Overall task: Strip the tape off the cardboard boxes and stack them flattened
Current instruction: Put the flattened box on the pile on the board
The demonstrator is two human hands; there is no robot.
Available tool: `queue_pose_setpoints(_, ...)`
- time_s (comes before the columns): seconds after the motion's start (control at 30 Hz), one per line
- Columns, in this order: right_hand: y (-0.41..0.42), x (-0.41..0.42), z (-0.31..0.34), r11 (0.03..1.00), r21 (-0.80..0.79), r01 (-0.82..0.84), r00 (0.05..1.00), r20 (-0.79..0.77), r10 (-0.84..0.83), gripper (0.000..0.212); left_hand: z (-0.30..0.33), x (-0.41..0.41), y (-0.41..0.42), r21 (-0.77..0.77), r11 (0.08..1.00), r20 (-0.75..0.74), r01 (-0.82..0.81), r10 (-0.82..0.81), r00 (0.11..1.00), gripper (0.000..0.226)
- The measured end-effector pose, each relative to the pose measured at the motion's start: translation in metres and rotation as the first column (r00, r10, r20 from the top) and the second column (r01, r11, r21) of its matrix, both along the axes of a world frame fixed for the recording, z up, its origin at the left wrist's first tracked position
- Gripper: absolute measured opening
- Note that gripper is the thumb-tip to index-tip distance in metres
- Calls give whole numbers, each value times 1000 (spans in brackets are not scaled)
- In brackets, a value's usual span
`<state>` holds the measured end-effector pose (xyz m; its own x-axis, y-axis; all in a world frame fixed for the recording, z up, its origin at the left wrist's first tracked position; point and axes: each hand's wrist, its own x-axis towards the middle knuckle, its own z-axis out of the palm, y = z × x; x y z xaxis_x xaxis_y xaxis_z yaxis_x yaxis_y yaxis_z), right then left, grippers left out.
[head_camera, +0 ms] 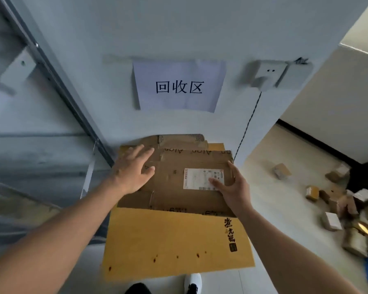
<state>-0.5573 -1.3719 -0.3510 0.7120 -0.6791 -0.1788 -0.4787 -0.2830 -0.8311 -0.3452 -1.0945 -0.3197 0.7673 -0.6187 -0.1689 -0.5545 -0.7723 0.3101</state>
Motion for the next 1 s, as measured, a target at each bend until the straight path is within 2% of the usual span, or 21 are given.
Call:
queue_pose_setpoints(0.17,-36,49,-26,998,39,-45,998,-48,47,98,-24,20,-24,39,997,-32,-64,65,997,69)
queue_pose_setpoints(0.4,-51,113,-72,996,56,-72,994,-79,76,95,-96,44,-52,113,994,-148,-3,20,989,71)
queue_pose_setpoints(0.53,-64,140,-88,994,35,-101,988,-113,104,93,-130,60,-72,155,987,-152,34,-11,988,69)
queue_pose_setpoints(0.7,-77,154,-108,989,9,-148,966,-213,146,93,-151,75,-87,205,977,-223,52,-5,975,70)
queue_pose_setpoints(0.9,-87,170,-126,976,-66,-207,919,-356,171,90,-162,98,-95,264,957,-211,123,-67,975,71)
queue_pose_setpoints(1.0,-82,179,-131,958,-133,-254,859,-487,159,89,-168,106,-100,275,953,-208,128,-71,976,72)
